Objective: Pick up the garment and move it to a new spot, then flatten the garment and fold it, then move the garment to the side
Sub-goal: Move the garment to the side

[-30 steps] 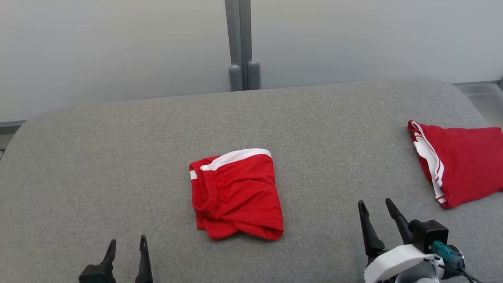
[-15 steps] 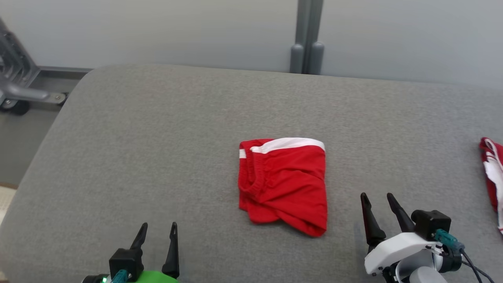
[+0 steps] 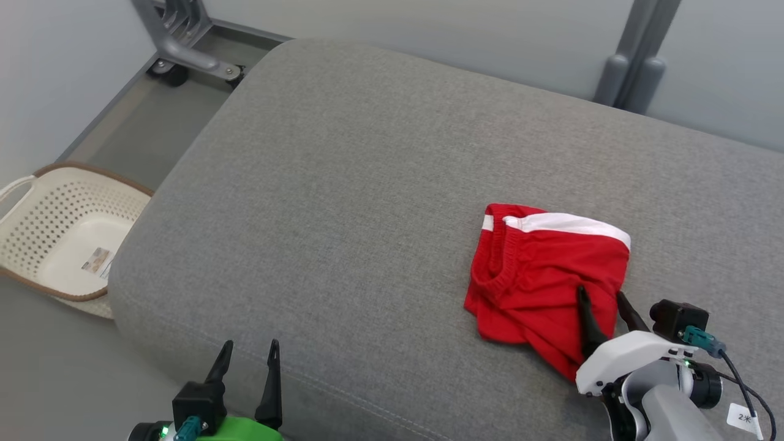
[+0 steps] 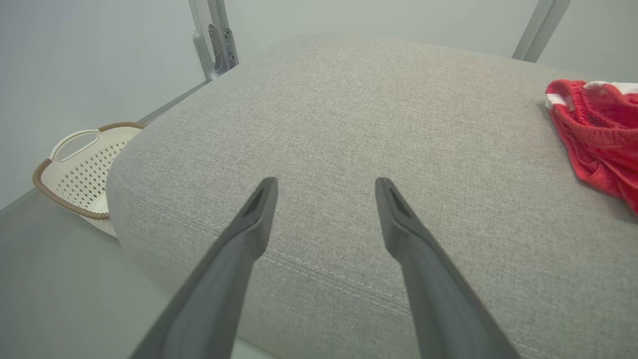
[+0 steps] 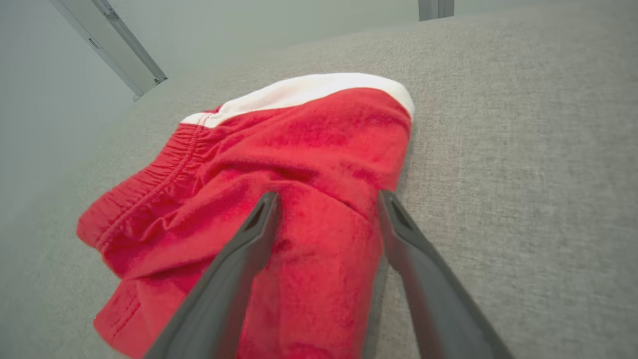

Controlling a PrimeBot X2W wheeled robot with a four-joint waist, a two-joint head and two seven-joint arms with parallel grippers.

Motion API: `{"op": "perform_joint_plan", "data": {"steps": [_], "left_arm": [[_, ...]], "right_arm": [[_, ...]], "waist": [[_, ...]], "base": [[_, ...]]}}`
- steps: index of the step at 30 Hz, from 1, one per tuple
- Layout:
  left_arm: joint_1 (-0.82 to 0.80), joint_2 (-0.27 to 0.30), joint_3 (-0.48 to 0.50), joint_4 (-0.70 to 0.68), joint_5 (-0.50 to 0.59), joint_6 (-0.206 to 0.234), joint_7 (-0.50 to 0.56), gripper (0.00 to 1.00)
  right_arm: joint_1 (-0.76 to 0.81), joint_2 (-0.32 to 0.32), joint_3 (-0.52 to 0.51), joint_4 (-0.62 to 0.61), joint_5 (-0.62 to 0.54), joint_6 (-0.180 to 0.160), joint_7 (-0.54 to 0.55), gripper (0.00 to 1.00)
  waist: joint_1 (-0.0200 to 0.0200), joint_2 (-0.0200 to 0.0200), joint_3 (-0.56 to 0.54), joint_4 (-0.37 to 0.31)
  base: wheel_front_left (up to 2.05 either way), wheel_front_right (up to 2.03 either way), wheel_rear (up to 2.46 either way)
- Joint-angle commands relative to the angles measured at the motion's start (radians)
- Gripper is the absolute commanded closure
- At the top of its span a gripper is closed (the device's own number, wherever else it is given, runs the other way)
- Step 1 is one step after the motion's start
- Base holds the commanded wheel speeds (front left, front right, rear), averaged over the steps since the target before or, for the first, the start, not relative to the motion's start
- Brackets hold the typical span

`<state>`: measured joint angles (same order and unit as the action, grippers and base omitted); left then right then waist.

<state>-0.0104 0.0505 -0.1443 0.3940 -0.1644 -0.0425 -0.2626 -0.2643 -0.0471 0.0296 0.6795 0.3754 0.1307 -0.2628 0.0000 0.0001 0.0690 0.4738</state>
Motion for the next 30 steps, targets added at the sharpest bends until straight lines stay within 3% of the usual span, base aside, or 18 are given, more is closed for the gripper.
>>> {"op": "perform_joint_plan", "data": {"steps": [1, 10, 11, 12, 13, 21, 29, 30], "left_arm": [[0.000, 0.001, -0.006, -0.004, -0.002, 0.005, -0.002, 0.00], [-0.032, 0.001, -0.033, 0.003, -0.011, 0.005, -0.002, 0.00], [-0.034, 0.002, -0.035, 0.005, -0.012, 0.005, -0.002, 0.00], [-0.034, 0.002, -0.037, 0.007, -0.014, 0.004, -0.002, 0.00], [-0.034, 0.002, -0.039, 0.009, -0.015, 0.004, -0.002, 0.00], [-0.010, 0.002, -0.030, 0.025, 0.003, -0.012, -0.002, 0.00], [0.007, 0.002, -0.032, 0.015, -0.017, -0.020, -0.002, 0.00], [0.007, 0.002, -0.032, 0.015, -0.017, -0.020, -0.002, 0.00]], "right_arm": [[-0.022, -0.007, -0.017, 0.031, -0.016, 0.000, -0.002, 0.00], [-0.063, -0.006, -0.047, 0.215, -0.069, -0.001, 0.003, 0.00], [-0.065, -0.005, -0.038, 0.224, -0.064, -0.001, 0.004, 0.29], [-0.064, -0.005, -0.025, 0.235, -0.060, -0.001, 0.004, 0.72], [-0.066, -0.005, -0.016, 0.240, -0.056, -0.001, 0.004, 1.00], [-0.036, -0.008, -0.010, 0.180, -0.058, -0.001, 0.000, 1.00], [0.024, -0.007, -0.002, 0.105, -0.055, -0.001, -0.001, 1.00], [0.024, -0.007, -0.002, 0.105, -0.055, -0.001, -0.001, 1.00]], "waist": [[0.0000, -0.0001, 0.039, 0.053], [0.0000, -0.0001, 0.040, 0.029], [0.0000, -0.0001, 0.039, 0.025], [0.0000, -0.0001, 0.037, 0.021], [0.0000, -0.0001, 0.035, 0.017], [0.0000, -0.0001, -0.028, -0.048], [0.0000, -0.0001, -0.083, -0.268], [0.0000, -0.0001, -0.083, -0.268]], "base": [[0.00, 0.00, 0.00], [0.00, 0.00, 0.00], [0.00, 0.00, 0.00], [0.00, 0.00, 0.00], [0.00, 0.00, 0.00], [0.00, 0.00, 0.00], [0.00, 0.00, 0.00], [0.00, 0.00, 0.00]]}}
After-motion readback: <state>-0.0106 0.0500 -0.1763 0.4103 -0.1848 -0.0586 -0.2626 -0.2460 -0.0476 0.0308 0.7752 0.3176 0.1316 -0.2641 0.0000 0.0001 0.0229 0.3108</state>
